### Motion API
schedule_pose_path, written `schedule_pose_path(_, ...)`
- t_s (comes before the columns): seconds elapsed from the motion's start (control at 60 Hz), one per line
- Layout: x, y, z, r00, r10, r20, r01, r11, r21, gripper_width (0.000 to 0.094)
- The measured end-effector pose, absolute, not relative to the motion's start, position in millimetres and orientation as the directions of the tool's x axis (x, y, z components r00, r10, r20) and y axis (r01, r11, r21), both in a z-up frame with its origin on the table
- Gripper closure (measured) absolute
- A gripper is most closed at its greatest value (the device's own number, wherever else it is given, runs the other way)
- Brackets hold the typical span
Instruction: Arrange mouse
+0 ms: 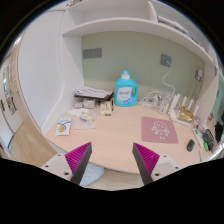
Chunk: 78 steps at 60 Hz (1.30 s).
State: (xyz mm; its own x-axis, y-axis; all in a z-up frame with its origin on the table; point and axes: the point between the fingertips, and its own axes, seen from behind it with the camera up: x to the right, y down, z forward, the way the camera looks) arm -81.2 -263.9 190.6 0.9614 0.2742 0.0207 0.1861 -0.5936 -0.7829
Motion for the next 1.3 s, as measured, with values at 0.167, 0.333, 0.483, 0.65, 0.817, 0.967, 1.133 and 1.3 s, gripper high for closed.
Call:
schedule_pose_path(0.167,-10,-270,157,0.978,0.207,0.019,0.150,-0.639,-0.754,0.0095)
schedule_pose_path(0.333,101,-274,106,0.993,0.114,0.030,0.101,-0.689,-0.717,0.0093)
schedule_pose_path(0.483,216,-259,69,0.997,0.034,0.074,0.077,-0.691,-0.719,0.0091)
schedule_pose_path(0.65,324,-207,43,0.993,-0.032,0.112,0.066,-0.638,-0.767,0.0087)
schedule_pose_path(0.817,383,-144,14,0.996,-0.070,0.058,0.002,-0.615,-0.789,0.0087)
schedule_pose_path(0.967,404,-99,-8,0.996,-0.084,0.017,-0.040,-0.625,-0.779,0.0088)
schedule_pose_path(1.133,406,-61,-11,0.995,-0.099,-0.030,-0.085,-0.617,-0.782,0.0097)
schedule_pose_path(1.3,406,-35,-14,0.994,-0.105,0.029,-0.042,-0.618,-0.785,0.0264)
